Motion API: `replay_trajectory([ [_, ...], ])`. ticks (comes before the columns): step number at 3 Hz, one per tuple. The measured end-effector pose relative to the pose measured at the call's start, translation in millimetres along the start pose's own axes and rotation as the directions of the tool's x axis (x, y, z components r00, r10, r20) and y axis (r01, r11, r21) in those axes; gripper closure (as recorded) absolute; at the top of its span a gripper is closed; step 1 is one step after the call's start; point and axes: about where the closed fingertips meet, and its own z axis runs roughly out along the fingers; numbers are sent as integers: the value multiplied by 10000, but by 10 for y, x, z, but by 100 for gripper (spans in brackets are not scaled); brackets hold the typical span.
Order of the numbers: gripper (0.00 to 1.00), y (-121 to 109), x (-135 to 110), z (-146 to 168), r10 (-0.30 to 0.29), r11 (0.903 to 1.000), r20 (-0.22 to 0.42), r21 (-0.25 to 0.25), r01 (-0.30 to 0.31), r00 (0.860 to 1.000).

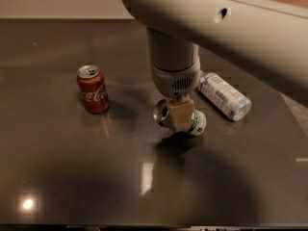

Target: Knock 7up can over

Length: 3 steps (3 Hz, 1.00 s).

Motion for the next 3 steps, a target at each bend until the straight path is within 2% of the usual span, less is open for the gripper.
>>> replay_trajectory([
  [1,13,-14,-7,44,-210,9998,-231,-33,209,9995],
  [2,0,80,-60,179,-464,9981,-145,-407,458,9988],
  [3,0,82,-63,182,-466,9981,-135,-414,460,9988],
])
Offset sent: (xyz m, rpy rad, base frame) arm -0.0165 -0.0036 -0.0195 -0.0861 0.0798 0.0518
